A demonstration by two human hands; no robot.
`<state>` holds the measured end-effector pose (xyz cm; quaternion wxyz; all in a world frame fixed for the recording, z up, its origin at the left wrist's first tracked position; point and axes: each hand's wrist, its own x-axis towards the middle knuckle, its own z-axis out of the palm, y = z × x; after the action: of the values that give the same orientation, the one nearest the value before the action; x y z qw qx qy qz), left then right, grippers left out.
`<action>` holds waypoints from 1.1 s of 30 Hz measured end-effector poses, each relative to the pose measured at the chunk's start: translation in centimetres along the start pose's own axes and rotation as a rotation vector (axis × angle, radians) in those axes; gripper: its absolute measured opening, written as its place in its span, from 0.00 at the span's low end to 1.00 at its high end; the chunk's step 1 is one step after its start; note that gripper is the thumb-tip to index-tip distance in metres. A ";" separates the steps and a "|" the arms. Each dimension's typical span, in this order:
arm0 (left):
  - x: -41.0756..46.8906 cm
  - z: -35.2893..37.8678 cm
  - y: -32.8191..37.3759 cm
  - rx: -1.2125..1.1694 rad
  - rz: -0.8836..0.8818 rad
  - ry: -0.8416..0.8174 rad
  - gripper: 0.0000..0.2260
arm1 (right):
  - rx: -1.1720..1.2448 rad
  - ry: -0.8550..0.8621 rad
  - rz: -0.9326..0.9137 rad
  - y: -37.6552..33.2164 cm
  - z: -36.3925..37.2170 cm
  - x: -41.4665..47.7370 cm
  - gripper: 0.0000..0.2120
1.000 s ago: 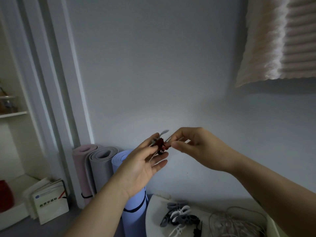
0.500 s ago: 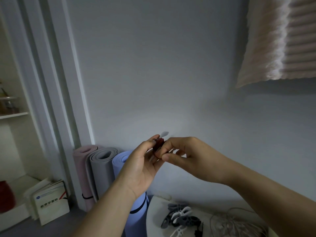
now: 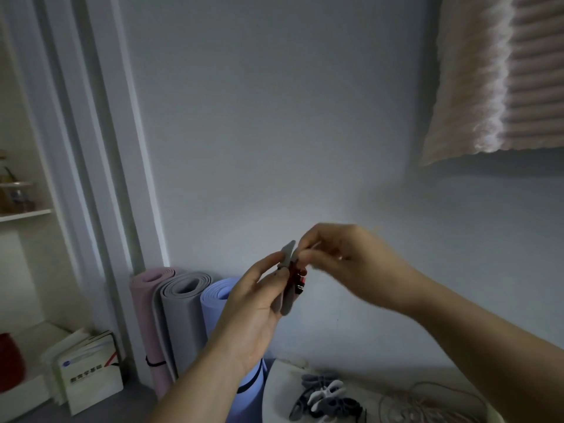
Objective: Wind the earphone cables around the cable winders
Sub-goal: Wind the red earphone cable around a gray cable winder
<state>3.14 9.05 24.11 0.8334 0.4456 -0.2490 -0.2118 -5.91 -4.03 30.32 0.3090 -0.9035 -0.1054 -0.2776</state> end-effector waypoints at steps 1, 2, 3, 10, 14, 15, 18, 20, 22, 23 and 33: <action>-0.2 0.0 0.0 0.036 0.012 -0.022 0.17 | -0.006 0.041 0.032 0.3 -0.4 0.3 0.04; -0.3 0.1 0.0 0.077 0.021 -0.044 0.19 | -0.036 0.068 0.061 0.6 -0.7 0.7 0.04; -0.5 0.2 0.0 0.121 0.030 -0.061 0.19 | -0.071 0.084 0.087 0.9 -0.9 0.9 0.04; -0.5 0.0 0.3 0.555 0.106 -0.067 0.12 | -0.344 0.152 -0.022 1.1 -0.6 0.5 0.03; -0.9 -0.1 1.0 0.738 0.084 -0.154 0.11 | -0.295 0.052 0.001 0.9 -0.3 0.4 0.04; -1.0 -0.1 1.2 0.746 0.073 -0.168 0.12 | -0.257 0.038 0.019 0.8 -0.1 0.4 0.04; -1.1 -0.1 1.6 0.723 0.055 -0.174 0.12 | -0.219 0.031 0.078 0.8 0.0 0.3 0.04; -1.3 -0.2 1.7 0.711 0.062 -0.153 0.13 | -0.209 0.034 0.123 0.9 -0.2 0.3 0.04; -1.3 -0.4 1.6 0.689 0.076 -0.119 0.13 | -0.209 0.040 0.163 1.0 -0.3 0.1 0.04; -1.4 -0.5 1.5 0.685 0.085 -0.104 0.14 | -0.211 0.041 0.175 1.0 -0.3 0.1 0.04; -1.0 0.0 1.7 0.810 0.085 -0.144 0.16 | -0.171 0.034 0.111 0.6 1.6 -0.5 0.04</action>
<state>2.59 10.52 25.32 0.5791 0.7109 -0.3883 -0.0927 -5.43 -3.55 28.65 0.2474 -0.9262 -0.0259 -0.2835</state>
